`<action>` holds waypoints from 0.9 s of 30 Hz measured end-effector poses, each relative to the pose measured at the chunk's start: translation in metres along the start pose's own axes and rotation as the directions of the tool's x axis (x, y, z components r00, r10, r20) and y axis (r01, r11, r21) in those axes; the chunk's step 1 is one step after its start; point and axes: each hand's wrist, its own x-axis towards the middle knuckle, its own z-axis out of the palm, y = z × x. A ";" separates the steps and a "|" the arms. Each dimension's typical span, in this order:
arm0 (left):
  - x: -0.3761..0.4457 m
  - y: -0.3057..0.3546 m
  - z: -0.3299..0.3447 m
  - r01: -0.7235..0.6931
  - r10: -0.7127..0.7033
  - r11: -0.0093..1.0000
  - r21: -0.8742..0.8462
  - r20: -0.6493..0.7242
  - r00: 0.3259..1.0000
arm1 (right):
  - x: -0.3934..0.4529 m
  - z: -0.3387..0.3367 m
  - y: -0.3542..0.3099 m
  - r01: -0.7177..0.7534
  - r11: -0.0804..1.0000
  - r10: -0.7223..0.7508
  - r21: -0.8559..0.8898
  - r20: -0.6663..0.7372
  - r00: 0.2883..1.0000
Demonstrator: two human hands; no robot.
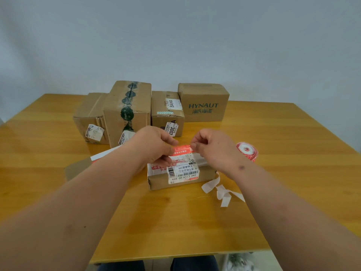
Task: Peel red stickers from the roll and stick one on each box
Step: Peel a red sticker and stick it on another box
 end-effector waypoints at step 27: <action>0.020 0.000 0.016 -0.067 0.168 0.673 0.737 -0.065 0.984 | 0.010 0.019 0.012 0.041 0.901 -0.018 -0.432 0.055 0.998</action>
